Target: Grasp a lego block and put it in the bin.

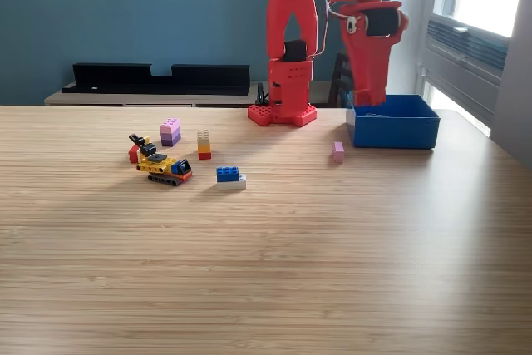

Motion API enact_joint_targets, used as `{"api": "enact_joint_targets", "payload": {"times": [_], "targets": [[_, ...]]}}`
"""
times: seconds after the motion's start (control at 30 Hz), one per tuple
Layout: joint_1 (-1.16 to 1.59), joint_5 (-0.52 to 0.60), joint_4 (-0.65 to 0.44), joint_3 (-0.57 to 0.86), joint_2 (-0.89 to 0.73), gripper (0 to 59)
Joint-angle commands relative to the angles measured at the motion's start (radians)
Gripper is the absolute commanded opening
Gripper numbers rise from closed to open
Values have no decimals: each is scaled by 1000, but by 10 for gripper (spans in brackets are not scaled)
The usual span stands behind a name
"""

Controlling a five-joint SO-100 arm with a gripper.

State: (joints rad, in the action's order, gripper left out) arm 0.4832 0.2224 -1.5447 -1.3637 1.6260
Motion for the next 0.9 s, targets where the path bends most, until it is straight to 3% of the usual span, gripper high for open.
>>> {"api": "enact_joint_targets", "payload": {"times": [0.03,0.5,0.8,0.83,0.9], "targets": [[189,3,-34,15,94,0],[626,15,-55,-103,92,0],[678,-37,-55,-167,92,2],[678,-40,-55,-164,92,26],[678,-40,-55,-158,92,201]]}}
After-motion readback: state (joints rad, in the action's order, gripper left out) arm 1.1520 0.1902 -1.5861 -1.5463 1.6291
